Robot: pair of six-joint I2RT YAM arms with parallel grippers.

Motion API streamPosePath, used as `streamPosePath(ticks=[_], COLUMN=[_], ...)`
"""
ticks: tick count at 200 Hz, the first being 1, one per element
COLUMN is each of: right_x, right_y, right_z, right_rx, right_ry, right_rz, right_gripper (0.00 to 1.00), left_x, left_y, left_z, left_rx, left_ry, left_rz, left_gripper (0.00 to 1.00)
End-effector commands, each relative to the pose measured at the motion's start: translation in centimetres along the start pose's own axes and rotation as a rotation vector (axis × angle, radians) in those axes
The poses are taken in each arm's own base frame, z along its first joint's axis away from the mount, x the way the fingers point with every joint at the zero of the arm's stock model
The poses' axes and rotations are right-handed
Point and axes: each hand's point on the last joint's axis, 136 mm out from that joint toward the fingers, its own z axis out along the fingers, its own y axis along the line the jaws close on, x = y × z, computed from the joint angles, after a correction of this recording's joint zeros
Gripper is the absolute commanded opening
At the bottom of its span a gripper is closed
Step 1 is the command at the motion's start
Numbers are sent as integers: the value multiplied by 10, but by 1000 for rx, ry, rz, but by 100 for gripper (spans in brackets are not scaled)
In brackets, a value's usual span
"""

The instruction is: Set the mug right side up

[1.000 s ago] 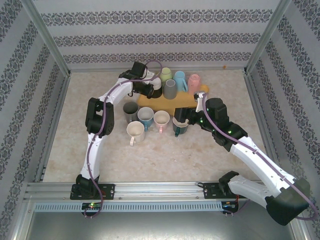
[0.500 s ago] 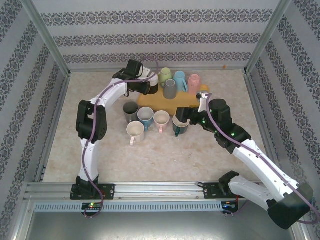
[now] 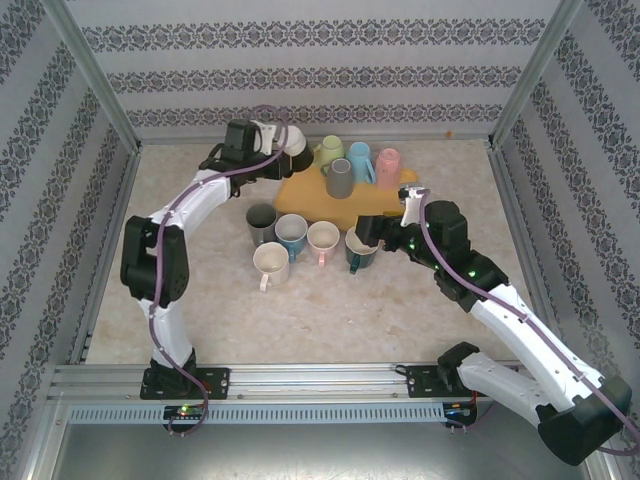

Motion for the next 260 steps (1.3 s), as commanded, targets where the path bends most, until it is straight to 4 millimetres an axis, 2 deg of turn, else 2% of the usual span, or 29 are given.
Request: streamPosePath(ticks=[1,19,61,73,100,141,171,193,222,260], right_x=[-19,-24,-44,-49,-53,-49,-52,-57,-60,-57], right_y=[16,25,53,62,80,104,116,139,167,173], right_z=[-9,-8,-11,-11,-6,3,3,-2,-12,-8], right_rx=[-57,-99,-261,-316,-420,-534,-583,-698,-810,-801], right_ry=[-69,-79,-145,-156,-156,-146,-174,-164,-159,-145], right_rz=[24,53,173,217,299,378,392,366,319,313], right_gripper=[82,81,82,82,82,83,85,84,84,83], left_x=[-97,-97,-85,-78,-59,-36,-17,-3,3,3], left_y=[-55,-75,-97,-104,-139,-174,-190,-202,-205,-214], left_z=[-70,-94,-160,-174,-203,-251,-270,-282,-292,-300], left_rx=[250,384,674,740,868,956,1006,1043,1036,1057], left_ry=[-374,-446,-659,-687,-680,-695,-689,-685,-684,-671], left_rz=[-70,-152,-376,-431,-423,-386,-390,-373,-365,-359], left_gripper=[0,0,0,0,0,0,0,0,0,0])
